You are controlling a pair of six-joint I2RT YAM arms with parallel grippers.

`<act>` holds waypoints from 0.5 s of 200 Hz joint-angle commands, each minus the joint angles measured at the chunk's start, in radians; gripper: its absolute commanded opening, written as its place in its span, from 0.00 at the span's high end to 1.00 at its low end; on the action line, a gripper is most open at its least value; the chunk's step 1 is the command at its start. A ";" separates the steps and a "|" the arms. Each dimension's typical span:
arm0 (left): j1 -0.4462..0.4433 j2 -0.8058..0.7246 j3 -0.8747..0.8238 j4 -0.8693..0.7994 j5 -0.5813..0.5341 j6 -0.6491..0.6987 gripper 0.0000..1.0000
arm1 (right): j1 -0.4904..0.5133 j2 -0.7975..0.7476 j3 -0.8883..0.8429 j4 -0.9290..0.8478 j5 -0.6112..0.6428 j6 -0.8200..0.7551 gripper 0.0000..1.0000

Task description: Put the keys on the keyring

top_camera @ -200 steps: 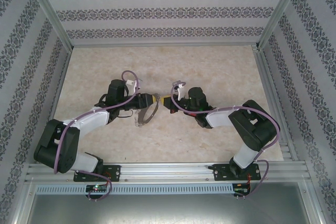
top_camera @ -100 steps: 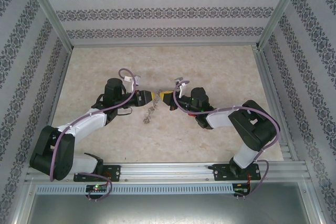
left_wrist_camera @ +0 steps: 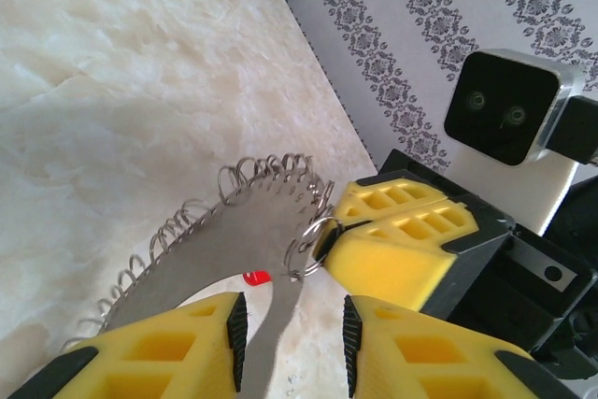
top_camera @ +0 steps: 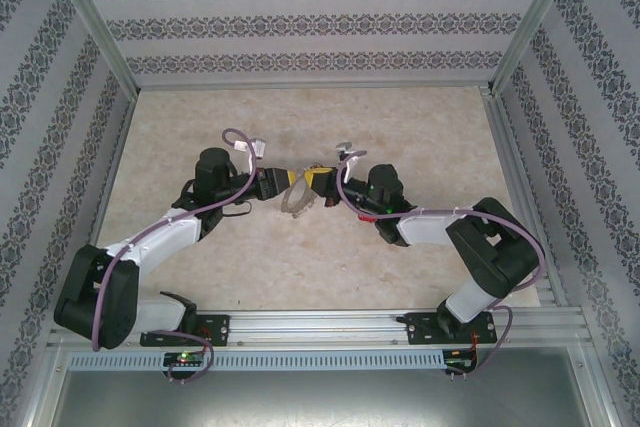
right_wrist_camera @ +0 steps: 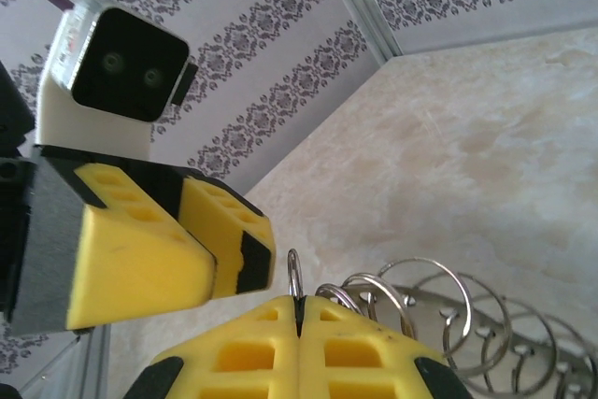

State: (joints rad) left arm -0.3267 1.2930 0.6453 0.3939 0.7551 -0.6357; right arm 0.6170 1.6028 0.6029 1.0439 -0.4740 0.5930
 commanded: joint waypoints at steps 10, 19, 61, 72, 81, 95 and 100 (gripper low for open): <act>-0.010 -0.057 -0.001 0.051 -0.010 -0.007 0.64 | -0.012 -0.073 0.031 0.043 -0.035 0.014 1.00; -0.010 -0.070 -0.004 0.048 -0.017 -0.007 0.64 | -0.013 -0.090 0.031 0.038 -0.035 0.012 1.00; -0.011 -0.129 -0.001 0.035 -0.036 -0.009 0.63 | -0.018 -0.162 0.034 0.022 -0.051 0.014 1.00; -0.009 -0.140 0.002 0.033 -0.036 -0.013 0.63 | -0.020 -0.178 0.037 0.021 -0.061 0.014 1.00; -0.011 -0.148 0.004 0.040 -0.035 -0.020 0.63 | -0.023 -0.188 0.042 0.018 -0.074 0.014 1.00; -0.010 -0.155 0.008 0.052 -0.029 -0.033 0.63 | -0.032 -0.198 0.052 0.017 -0.114 0.016 1.00; -0.010 -0.157 0.009 0.057 -0.025 -0.036 0.63 | -0.036 -0.200 0.057 0.018 -0.132 0.020 1.00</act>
State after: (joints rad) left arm -0.3275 1.1614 0.6453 0.3943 0.7280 -0.6437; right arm 0.5991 1.4380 0.6106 1.0206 -0.5228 0.6003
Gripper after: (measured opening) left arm 0.371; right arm 0.064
